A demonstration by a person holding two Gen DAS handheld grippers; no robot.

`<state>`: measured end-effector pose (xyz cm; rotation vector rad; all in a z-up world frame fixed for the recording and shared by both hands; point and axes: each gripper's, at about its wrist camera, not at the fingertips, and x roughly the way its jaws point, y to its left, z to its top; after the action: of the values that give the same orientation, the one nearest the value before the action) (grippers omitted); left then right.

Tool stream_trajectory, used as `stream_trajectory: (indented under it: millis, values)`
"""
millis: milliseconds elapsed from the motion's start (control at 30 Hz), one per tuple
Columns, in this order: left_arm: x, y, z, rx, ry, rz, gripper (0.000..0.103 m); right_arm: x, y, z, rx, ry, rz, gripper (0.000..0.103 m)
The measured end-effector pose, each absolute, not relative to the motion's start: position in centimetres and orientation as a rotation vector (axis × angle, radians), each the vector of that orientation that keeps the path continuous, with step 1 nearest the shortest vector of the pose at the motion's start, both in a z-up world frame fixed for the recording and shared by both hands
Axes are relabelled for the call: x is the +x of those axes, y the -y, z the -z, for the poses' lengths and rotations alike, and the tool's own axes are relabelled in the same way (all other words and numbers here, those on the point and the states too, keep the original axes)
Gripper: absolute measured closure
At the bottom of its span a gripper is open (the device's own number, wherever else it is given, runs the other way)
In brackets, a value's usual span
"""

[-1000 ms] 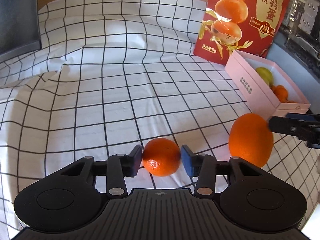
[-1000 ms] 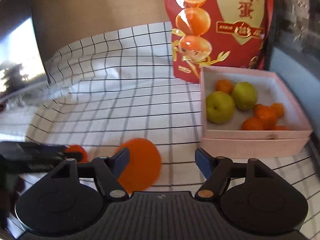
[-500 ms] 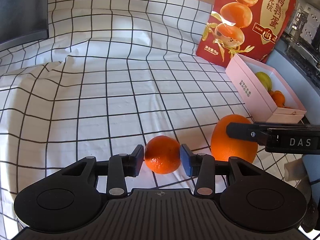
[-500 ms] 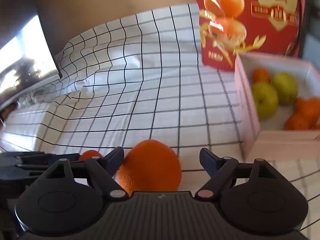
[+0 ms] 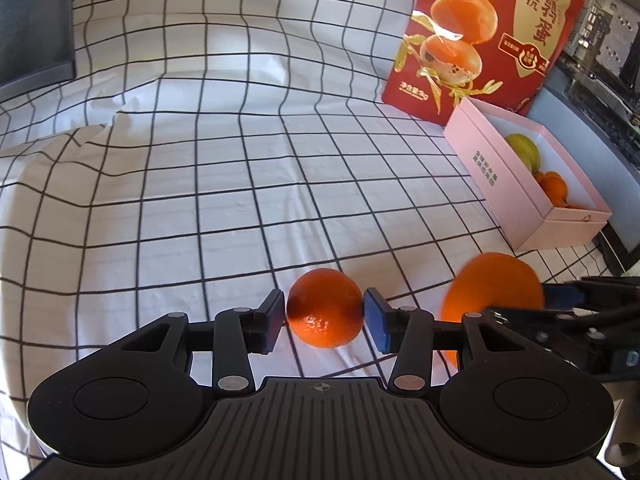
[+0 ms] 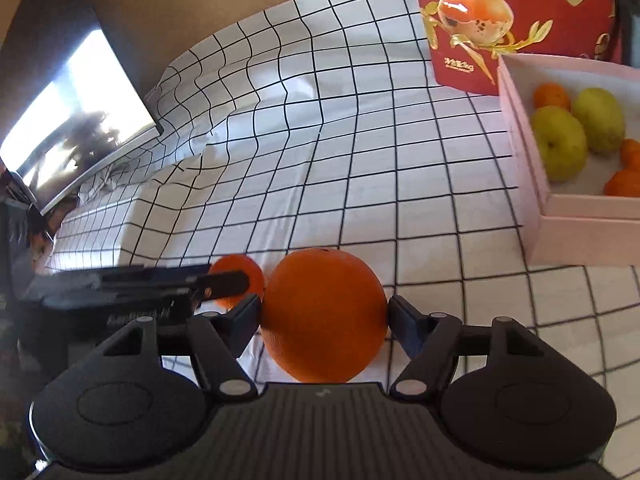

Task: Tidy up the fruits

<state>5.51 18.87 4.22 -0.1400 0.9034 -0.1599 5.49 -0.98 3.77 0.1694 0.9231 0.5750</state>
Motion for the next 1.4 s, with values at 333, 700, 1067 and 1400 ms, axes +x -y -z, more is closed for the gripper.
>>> stream_trajectory:
  millis: [333,700,1067,1400]
  values:
    - [6.2,-17.2,-4.0,-0.093,-0.906,0.172,0.057,4.1,6.3,-4.3,0.137,-0.888,-0.419,0.033]
    - [5.8,-16.6,-4.5,-0.11,-0.895,0.208,0.059,3.2,6.1,-4.3,-0.057,-0.815,-0.301,0.032]
    - [7.8,-16.3,-3.1,-0.117,-0.917,0.202,0.059,2.5,4.9,-1.4,-0.081,-0.834,-0.258,0.029]
    - [7.6,-16.3,-2.8,-0.132,-0.938,0.195,0.058,2.2,6.3,-0.3,-0.009,-0.85,-0.225,0.017]
